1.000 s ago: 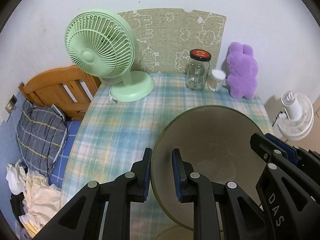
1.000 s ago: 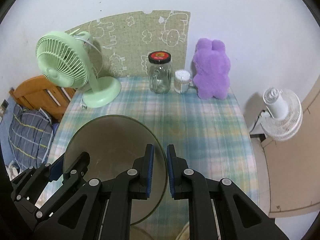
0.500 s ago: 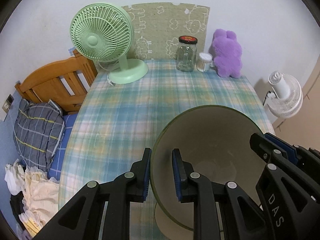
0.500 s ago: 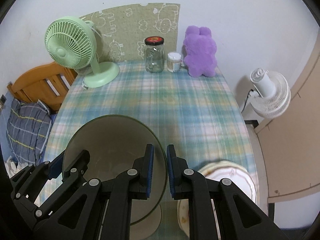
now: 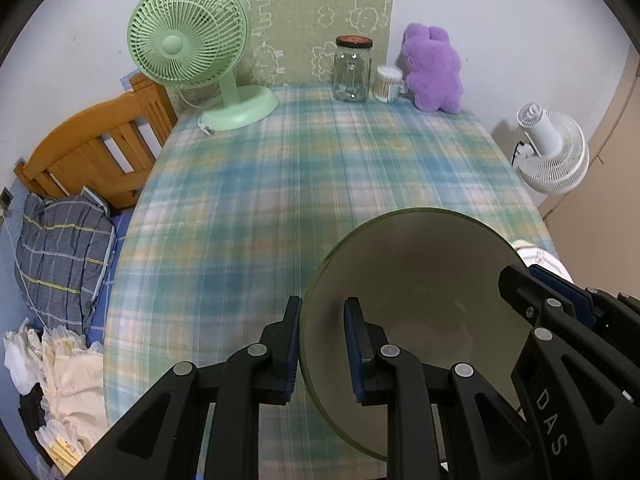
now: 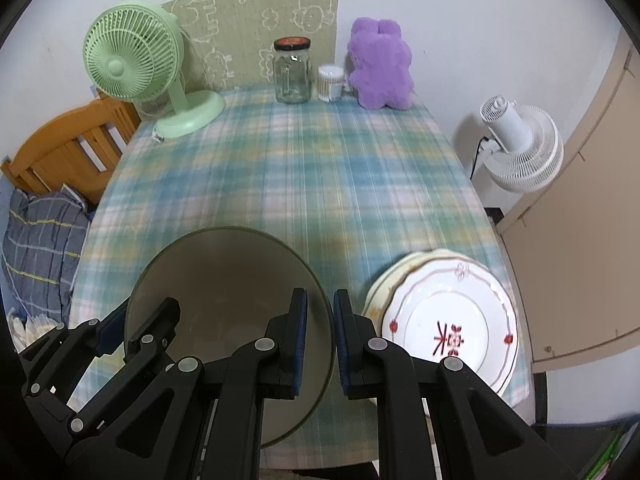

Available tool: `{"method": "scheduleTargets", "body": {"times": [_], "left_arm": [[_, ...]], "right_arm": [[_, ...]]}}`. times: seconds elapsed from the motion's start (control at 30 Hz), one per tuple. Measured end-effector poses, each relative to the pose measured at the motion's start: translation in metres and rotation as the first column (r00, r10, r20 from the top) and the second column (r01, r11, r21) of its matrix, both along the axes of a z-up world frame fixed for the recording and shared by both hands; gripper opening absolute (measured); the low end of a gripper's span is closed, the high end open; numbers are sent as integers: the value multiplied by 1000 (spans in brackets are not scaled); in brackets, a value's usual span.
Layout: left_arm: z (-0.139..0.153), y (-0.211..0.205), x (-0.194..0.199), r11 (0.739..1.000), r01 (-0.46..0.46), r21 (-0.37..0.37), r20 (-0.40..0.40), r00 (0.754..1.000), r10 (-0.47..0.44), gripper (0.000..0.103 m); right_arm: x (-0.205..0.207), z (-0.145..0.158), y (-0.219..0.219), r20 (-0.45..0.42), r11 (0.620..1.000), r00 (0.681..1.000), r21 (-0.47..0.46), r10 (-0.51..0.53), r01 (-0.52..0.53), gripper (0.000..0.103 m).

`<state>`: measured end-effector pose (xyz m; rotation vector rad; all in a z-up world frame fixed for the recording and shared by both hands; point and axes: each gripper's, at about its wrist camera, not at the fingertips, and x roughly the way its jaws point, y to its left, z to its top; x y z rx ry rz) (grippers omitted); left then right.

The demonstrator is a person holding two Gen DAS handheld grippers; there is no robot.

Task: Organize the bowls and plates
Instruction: 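Carry the floral bowl with both tools back across the table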

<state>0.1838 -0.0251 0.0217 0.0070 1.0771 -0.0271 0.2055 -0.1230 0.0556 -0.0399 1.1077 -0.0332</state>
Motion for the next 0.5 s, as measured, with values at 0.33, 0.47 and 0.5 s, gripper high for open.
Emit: {"method": "scheduleTargets", "body": {"times": [0.33,0.47,0.5], "left_arm": [[-20,1,-8,1000,23,-12,-49,998,-24,17],[-24,4,-8,1000,21,-16,-56,998,-22,17],[-26,4,-7,1000,19,-16,-59,998,-20,18]], "right_arm": [[-13,-18,2,-52,1000,998,-12,-24,23,17],[-14,-23,2,-63,999,998,-14,-30,29,17],[-13,-24,2,-63,999,998,-13,-30,30,17]]}}
